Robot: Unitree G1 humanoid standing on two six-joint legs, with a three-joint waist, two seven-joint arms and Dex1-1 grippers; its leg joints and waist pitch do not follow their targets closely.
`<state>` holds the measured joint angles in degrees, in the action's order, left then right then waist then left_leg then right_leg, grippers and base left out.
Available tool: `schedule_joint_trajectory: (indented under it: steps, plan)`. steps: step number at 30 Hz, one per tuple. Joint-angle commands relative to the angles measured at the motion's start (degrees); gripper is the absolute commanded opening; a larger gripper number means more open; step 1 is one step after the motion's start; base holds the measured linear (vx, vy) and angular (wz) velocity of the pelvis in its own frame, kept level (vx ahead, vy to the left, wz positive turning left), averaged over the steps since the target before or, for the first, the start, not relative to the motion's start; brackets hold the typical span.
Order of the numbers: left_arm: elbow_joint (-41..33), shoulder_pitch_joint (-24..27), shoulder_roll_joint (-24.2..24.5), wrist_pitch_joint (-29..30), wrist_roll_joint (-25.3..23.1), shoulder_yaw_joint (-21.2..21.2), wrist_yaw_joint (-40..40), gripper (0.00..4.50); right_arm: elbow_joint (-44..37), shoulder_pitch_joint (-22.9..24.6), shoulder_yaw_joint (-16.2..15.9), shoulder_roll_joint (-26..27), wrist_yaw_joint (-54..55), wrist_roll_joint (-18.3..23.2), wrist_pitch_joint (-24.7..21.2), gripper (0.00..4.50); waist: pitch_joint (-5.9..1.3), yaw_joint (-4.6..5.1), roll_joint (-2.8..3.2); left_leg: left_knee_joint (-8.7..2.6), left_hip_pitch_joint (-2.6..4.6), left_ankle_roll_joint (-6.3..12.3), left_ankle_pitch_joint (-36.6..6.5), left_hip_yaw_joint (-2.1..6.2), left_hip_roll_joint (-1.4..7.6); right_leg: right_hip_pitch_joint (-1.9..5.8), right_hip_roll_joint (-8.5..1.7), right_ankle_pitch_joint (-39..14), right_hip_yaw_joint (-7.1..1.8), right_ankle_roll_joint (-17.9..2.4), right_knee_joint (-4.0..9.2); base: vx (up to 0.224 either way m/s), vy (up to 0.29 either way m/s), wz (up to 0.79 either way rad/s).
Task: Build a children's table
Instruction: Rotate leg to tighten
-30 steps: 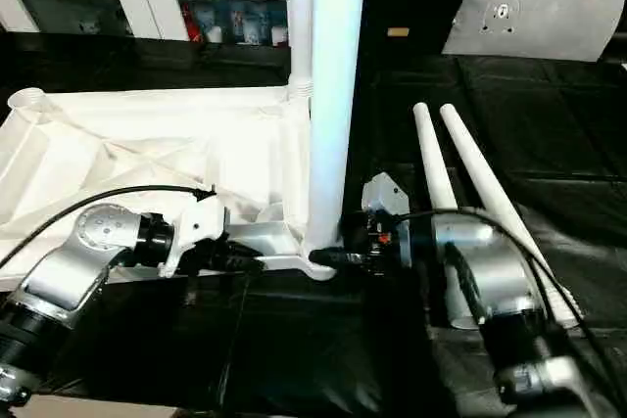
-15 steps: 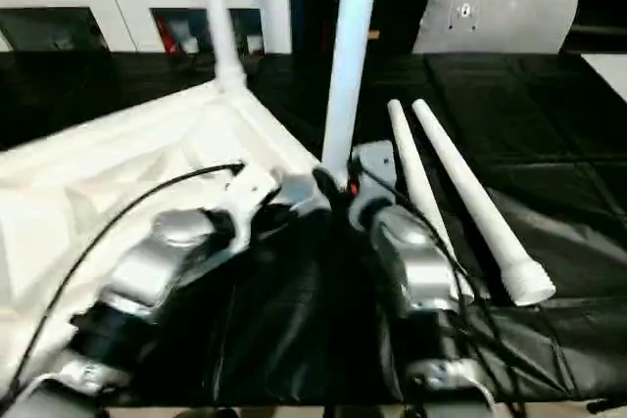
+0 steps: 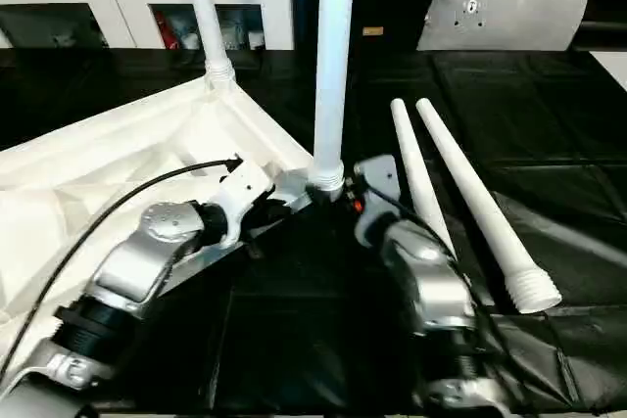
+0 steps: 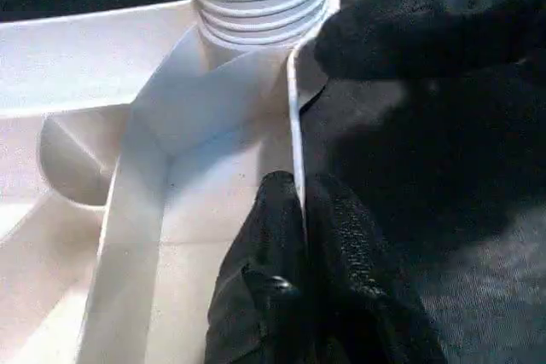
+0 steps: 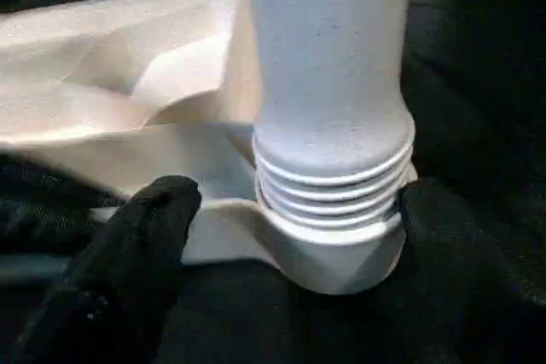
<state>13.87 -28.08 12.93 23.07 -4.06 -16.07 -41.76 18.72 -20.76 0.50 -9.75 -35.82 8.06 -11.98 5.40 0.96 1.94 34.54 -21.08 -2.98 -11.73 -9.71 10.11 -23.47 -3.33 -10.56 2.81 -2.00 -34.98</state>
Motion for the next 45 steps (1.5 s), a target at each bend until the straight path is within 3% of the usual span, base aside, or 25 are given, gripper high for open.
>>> schedule_joint_trajectory:
  steps: [1, 5, 8, 15, 16, 17, 21, 32, 40, 45]
  plan:
    - [-1.00, -1.56, 0.60, -3.73, 1.49, -0.47, -3.07, 0.00, -0.54, -0.35, -0.53, -2.26, -4.61, 0.70, 1.91, 4.44, -5.32, -0.40, -0.03, -2.98, -0.06, 7.31, -2.74, 0.68, 2.38, 4.19, -4.03, -3.08, -2.50, -15.29, 3.78, 0.000, 0.000, 0.00]
    - [1.17, -1.56, 2.85, -7.27, 2.03, -1.09, -6.86, 0.00, -0.59, -1.21, -0.28, -7.19, -11.07, 1.30, 3.96, 4.48, -5.37, -1.00, -0.16, -2.80, -0.02, 8.16, -2.88, 0.53, 2.20, 4.27, -4.04, -3.31, -2.48, -15.40, 3.75, 0.000, 0.000, 0.00]
    - [2.44, -1.57, 4.99, -12.06, 3.58, -1.63, -12.58, 0.00, 0.02, -2.37, -2.85, -11.78, -17.98, 0.94, 5.99, 4.48, -5.33, -1.48, 0.01, -2.83, 0.12, 8.18, -2.76, 0.60, 2.38, 4.11, -4.07, -3.65, -2.46, -15.49, 3.67, 0.000, 0.000, 0.00]
    - [1.53, -0.60, 8.38, -14.55, 4.79, -3.36, -19.93, 0.00, 2.43, -4.10, -5.49, -14.47, -24.00, -0.06, 8.78, 4.48, -5.37, -1.87, 0.10, -2.83, 0.30, 8.18, -3.00, 0.60, 2.61, 3.96, -4.15, -2.22, -2.43, -16.92, 3.32, 0.000, 0.000, 0.00]
    - [1.36, -0.43, 9.14, -14.81, 4.99, -3.67, -21.17, 0.00, 2.66, -4.45, -5.78, -14.66, -25.76, 0.60, 8.39, 4.48, -5.34, -2.01, 0.08, -2.85, 0.30, 8.06, -3.22, 0.60, 2.69, 3.99, -4.16, -2.27, -2.44, -16.96, 3.21, 0.000, 0.000, 0.00]
    - [1.53, -0.35, 9.92, -15.50, 5.18, -3.95, -22.57, 0.00, 2.89, -4.83, -6.25, -14.95, -28.36, 1.66, 7.47, 4.21, -5.28, -2.15, 0.02, -2.89, 0.30, 8.07, -3.40, 0.59, 2.74, 4.03, -4.18, -2.52, -2.46, -16.84, 3.22, 0.000, 0.000, 0.00]
    - [1.62, -0.22, 10.86, -16.51, 5.51, -4.16, -24.93, 0.00, 4.13, -5.52, -7.57, -15.59, -31.62, 2.43, 6.29, 4.08, -5.24, -2.58, -0.15, -2.88, 0.33, 7.97, -3.12, 0.53, 2.75, 3.97, -4.13, -2.96, -2.43, -16.51, 3.14, 0.000, 0.000, 0.00]
    - [1.79, 0.15, 11.91, -17.50, 6.05, -4.01, -26.79, 0.00, 4.79, -5.75, -8.83, -16.64, -36.47, 3.50, 5.08, 2.97, -5.13, -2.62, -0.44, -2.86, 0.16, 7.67, -2.88, 0.46, 2.64, 3.91, -4.10, -4.68, -2.41, -15.68, 3.30, 0.000, 0.000, 0.00]
    - [1.68, 0.22, 12.08, -16.80, 6.93, -3.85, -27.19, 0.00, 4.25, -4.92, -9.32, -16.42, -38.71, 4.76, 3.44, 2.72, -5.11, -2.72, -0.47, -2.87, 0.22, 7.63, -2.91, 0.43, 2.66, 3.83, -4.11, -5.45, -2.40, -15.49, 3.36, 0.000, 0.000, 0.00]
    - [0.46, 0.33, 9.20, -12.41, 7.23, -2.50, -22.56, 0.00, 0.89, -2.32, -9.16, -12.69, -34.57, 6.99, -1.32, 2.70, -4.97, -2.70, -0.64, -2.99, 0.23, 7.37, -2.69, 0.41, 2.72, 3.72, -4.06, -6.37, -2.45, -15.09, 3.45, 0.000, 0.000, 0.00]
